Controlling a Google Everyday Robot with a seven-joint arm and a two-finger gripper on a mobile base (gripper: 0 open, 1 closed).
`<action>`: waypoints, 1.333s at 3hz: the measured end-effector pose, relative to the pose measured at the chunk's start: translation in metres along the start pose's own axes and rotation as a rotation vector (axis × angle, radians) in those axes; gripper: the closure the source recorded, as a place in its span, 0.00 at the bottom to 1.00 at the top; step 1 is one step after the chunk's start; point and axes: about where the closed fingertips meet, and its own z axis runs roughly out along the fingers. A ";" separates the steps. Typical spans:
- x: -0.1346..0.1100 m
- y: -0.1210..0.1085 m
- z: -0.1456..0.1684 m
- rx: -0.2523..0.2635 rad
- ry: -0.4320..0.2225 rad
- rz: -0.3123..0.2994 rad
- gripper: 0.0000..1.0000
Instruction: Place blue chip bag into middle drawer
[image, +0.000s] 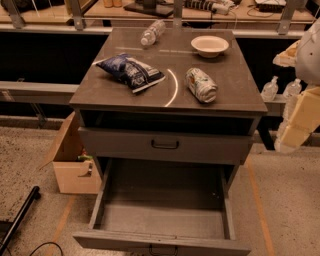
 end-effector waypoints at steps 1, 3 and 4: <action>-0.001 -0.002 0.001 0.002 -0.009 0.005 0.00; -0.032 -0.034 0.046 0.004 -0.247 0.162 0.00; -0.071 -0.059 0.078 0.039 -0.388 0.206 0.00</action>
Offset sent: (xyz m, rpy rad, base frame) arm 0.0520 0.0168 -0.0079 0.2454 -0.0651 -0.0690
